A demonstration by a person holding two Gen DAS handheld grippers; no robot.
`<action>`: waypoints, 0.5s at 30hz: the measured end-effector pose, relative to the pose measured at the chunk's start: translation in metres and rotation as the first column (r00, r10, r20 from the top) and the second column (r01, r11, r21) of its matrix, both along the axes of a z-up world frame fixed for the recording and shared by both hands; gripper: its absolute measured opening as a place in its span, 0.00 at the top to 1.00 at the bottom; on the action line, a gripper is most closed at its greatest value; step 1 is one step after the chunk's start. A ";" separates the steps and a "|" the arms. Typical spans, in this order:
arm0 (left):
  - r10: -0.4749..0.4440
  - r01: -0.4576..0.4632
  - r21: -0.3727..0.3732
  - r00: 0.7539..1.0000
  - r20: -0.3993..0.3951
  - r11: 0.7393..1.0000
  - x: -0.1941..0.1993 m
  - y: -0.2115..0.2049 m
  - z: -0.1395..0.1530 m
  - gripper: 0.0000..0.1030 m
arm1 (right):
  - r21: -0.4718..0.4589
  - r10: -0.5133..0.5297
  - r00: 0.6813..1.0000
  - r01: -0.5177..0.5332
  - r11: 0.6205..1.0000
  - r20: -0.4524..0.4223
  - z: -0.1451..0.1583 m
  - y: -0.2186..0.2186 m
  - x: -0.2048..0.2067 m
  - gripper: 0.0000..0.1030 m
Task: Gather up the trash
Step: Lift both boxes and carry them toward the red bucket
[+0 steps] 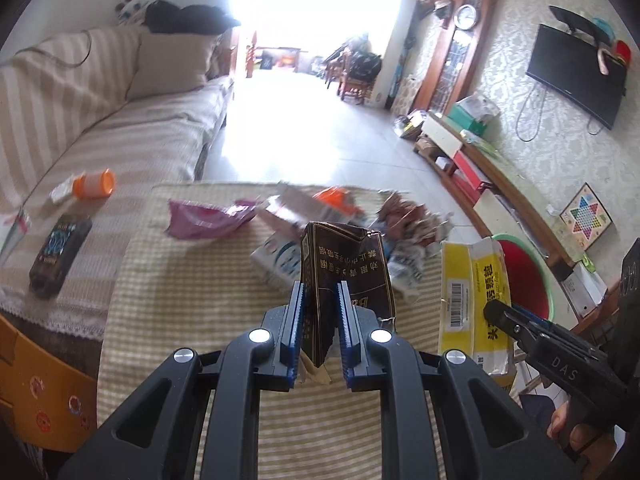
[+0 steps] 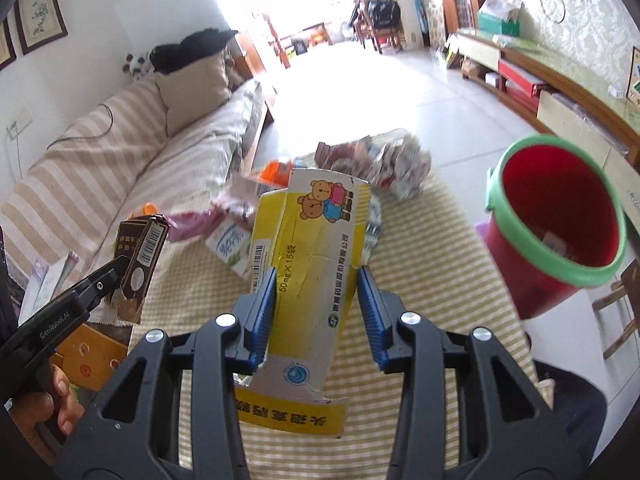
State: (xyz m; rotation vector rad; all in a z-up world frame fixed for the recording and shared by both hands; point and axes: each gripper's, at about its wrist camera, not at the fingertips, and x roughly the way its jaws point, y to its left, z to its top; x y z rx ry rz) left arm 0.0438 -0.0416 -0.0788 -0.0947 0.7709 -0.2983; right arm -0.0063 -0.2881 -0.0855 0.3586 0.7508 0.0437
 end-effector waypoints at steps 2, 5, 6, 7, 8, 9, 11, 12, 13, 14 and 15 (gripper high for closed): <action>-0.010 0.010 -0.007 1.000 0.013 1.000 0.000 -0.008 0.007 0.87 | -0.006 -0.010 1.000 0.010 1.000 0.021 0.007 -0.004 0.000 0.62; -0.022 0.023 -0.018 0.999 0.026 1.000 0.000 -0.017 0.013 0.87 | -0.014 -0.025 0.998 0.026 1.000 0.049 0.015 -0.014 -0.003 0.62; -0.029 0.030 -0.021 0.999 0.030 0.999 0.001 -0.021 0.016 0.87 | -0.013 -0.031 0.998 0.031 0.999 0.057 0.018 -0.017 -0.004 0.62; -0.035 0.036 -0.023 0.999 0.032 0.999 0.001 -0.025 0.017 0.87 | -0.012 -0.036 0.997 0.037 0.999 0.062 0.019 -0.020 -0.005 0.62; -0.042 0.043 -0.025 0.999 0.034 0.999 0.002 -0.029 0.018 0.87 | -0.011 -0.043 0.997 0.044 0.999 0.068 0.021 -0.025 -0.006 0.62; -0.048 0.049 -0.027 0.998 0.035 0.998 0.001 -0.031 0.019 0.87 | -0.011 -0.051 0.996 0.052 0.999 0.074 0.022 -0.029 -0.007 0.62; -0.062 0.063 -0.028 0.997 0.037 0.998 0.002 -0.041 0.022 0.87 | -0.009 -0.067 0.994 0.068 0.998 0.082 0.024 -0.036 -0.009 0.62; -0.068 0.069 -0.027 0.997 0.037 0.997 0.002 -0.044 0.022 0.87 | -0.007 -0.076 0.993 0.077 0.997 0.085 0.024 -0.041 -0.010 0.62; -0.075 0.076 -0.025 0.997 0.037 0.997 0.002 -0.049 0.022 0.87 | -0.006 -0.082 0.993 0.083 0.997 0.088 0.024 -0.044 -0.011 0.62; -0.082 0.083 -0.023 0.996 0.038 0.996 0.003 -0.054 0.023 0.87 | -0.004 -0.090 0.992 0.091 0.996 0.090 0.025 -0.050 -0.013 0.62; -0.089 0.089 -0.021 0.995 0.039 0.996 0.003 -0.060 0.023 0.87 | -0.005 -0.097 0.991 0.098 0.995 0.091 0.025 -0.055 -0.014 0.62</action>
